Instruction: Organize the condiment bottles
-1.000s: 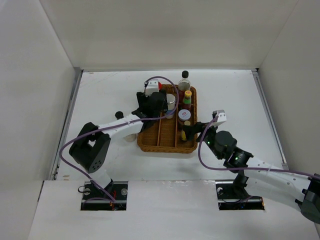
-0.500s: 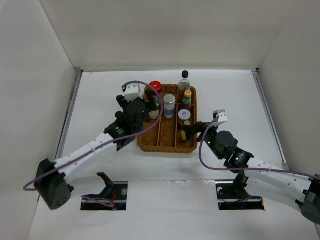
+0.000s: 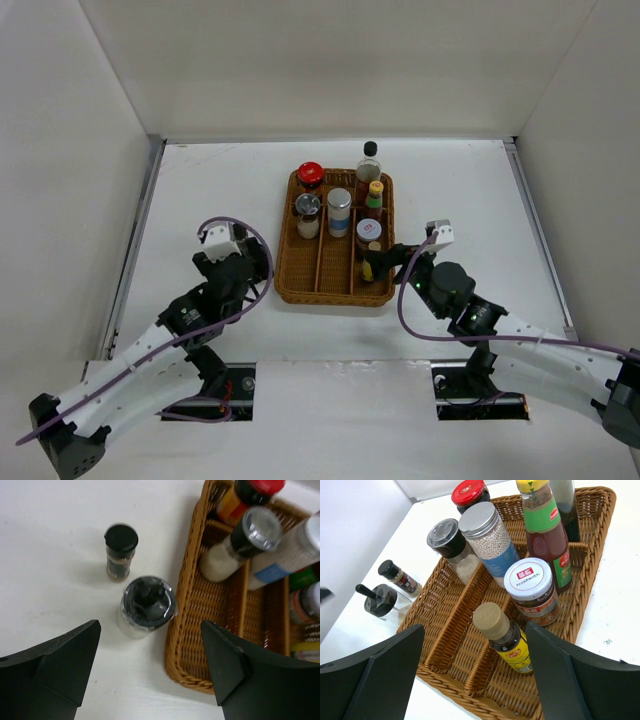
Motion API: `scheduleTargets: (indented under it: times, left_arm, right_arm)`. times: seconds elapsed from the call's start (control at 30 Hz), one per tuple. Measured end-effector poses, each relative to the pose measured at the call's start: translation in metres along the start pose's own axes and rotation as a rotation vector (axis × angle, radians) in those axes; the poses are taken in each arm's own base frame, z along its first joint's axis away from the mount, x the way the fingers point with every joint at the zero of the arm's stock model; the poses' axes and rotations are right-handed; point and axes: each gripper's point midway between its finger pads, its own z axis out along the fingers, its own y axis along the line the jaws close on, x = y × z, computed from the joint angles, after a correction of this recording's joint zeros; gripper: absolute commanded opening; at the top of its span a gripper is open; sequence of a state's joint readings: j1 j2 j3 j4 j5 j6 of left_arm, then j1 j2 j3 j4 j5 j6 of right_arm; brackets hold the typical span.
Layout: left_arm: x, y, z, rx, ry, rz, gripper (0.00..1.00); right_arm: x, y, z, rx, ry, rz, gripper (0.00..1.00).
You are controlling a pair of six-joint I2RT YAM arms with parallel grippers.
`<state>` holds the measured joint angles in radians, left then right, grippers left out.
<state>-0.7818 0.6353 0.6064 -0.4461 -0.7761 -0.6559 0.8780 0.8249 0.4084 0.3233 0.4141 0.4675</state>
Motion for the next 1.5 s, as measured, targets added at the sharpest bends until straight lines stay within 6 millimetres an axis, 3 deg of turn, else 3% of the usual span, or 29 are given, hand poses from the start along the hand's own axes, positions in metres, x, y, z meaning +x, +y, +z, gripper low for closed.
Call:
scheduleTargets:
  times: [0.13,0.27,0.6,0.83,1.0,1.17,1.33,1.5]
  left_arm:
    - [0.04,0.004,0.009,-0.017,0.097,0.084,0.83]
    - [0.061,0.006,0.02,-0.044,0.151,0.154,0.83]
    - [0.064,0.006,0.057,-0.104,0.131,0.21,0.77]
    - [0.06,0.003,0.068,-0.101,0.102,0.22,0.7]
    - [0.063,0.004,0.074,-0.114,0.104,0.242,0.58]
    - [0.063,0.005,0.075,-0.117,0.098,0.241,0.43]
    - [0.059,0.007,0.067,-0.107,0.099,0.25,0.4]
    - [0.039,-0.007,0.049,-0.056,0.075,0.252,0.39]
  right_arm:
    - [0.001,0.0,0.0,0.001,0.002,-0.001,0.89]
    - [0.002,-0.001,0.001,0.003,0.005,-0.003,0.89]
    - [0.003,-0.001,0.001,0.005,0.01,-0.005,0.9]
    - [0.004,-0.001,0.002,0.006,0.011,-0.006,0.9]
    - [0.004,-0.001,0.002,0.006,0.012,-0.007,0.9]
    - [0.004,-0.001,0.002,0.006,0.011,-0.006,0.9]
    - [0.004,-0.001,0.002,0.006,0.012,-0.007,0.9]
    - [0.004,-0.001,0.002,0.006,0.012,-0.007,0.9]
